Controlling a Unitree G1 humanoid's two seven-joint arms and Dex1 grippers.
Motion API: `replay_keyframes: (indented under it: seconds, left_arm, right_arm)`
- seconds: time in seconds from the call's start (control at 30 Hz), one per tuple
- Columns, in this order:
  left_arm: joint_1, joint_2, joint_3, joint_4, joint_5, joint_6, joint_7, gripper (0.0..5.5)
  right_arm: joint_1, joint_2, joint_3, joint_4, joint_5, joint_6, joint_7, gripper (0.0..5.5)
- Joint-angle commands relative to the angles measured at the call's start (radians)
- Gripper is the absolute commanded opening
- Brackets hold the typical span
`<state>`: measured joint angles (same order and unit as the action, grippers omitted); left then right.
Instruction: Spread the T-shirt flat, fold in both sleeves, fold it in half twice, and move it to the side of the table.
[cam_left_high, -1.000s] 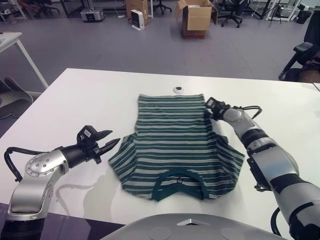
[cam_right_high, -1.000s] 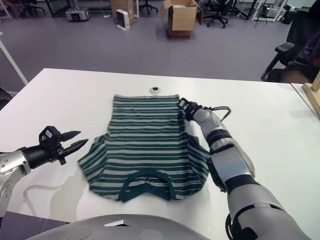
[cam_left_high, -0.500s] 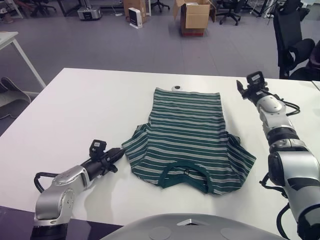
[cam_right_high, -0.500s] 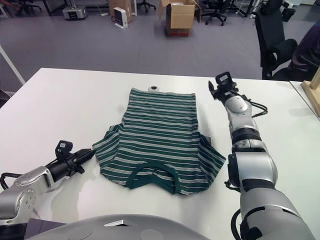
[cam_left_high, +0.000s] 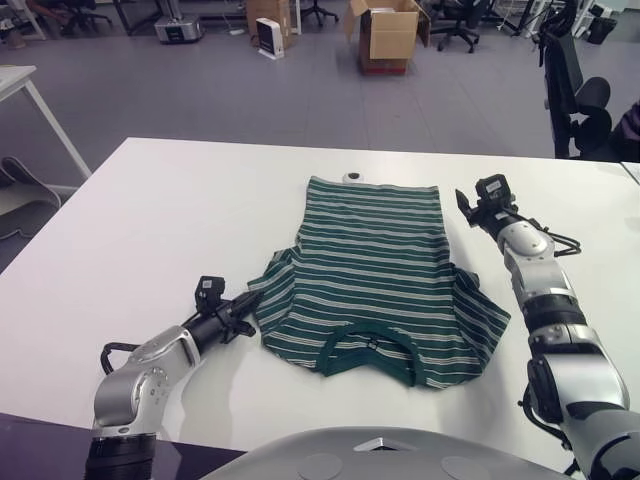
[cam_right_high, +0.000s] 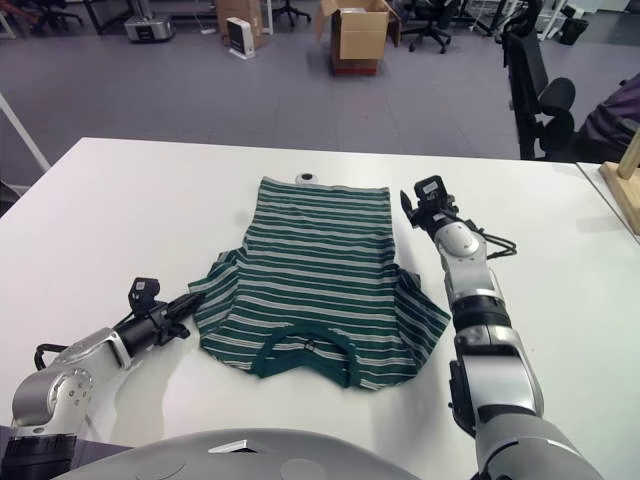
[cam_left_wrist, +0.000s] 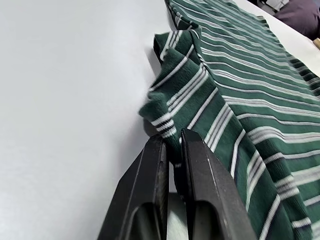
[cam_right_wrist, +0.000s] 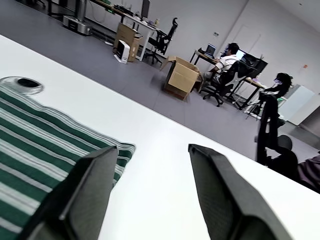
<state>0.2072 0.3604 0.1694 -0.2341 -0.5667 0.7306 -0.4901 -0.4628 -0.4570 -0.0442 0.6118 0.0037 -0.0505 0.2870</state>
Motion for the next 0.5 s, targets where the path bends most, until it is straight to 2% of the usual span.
replay_keyframes:
  seconds: [0.03,0.17,0.23,0.27,0.33,0.4,0.5]
  left_arm:
    - [0.022,-0.006,-0.001,0.047,0.047,0.009,0.059,0.02]
    - [0.019,-0.038,0.034,-0.11,-0.028,-0.017,0.071,0.02]
    - [0.024,-0.043,0.042,-0.144,-0.034,-0.025,0.08,0.02]
    - [0.046,-0.051,0.05,-0.201,-0.047,-0.028,0.09,0.02]
    - [0.09,-0.054,0.033,-0.311,-0.049,-0.03,0.101,0.02]
    - [0.098,-0.032,-0.017,-0.365,-0.024,-0.026,0.101,0.02]
    - [0.111,0.016,-0.154,-0.433,0.078,-0.022,0.125,0.02]
  right_arm:
    - [0.13,0.002,-0.034,-0.179,0.031,0.09,0.004,2.64]
    - [0.476,0.123,-0.255,-0.644,0.396,0.335,0.0,2.64]
    - [0.558,0.141,-0.306,-0.767,0.503,0.418,-0.002,2.64]
    - [0.64,0.128,-0.353,-0.814,0.605,0.476,0.058,2.64]
    - [0.8,0.084,-0.468,-0.834,0.799,0.597,0.198,2.64]
    - [0.896,0.055,-0.548,-0.819,0.909,0.672,0.276,2.64]
    - [0.97,-0.005,-0.516,-0.74,0.872,0.714,0.368,2.64]
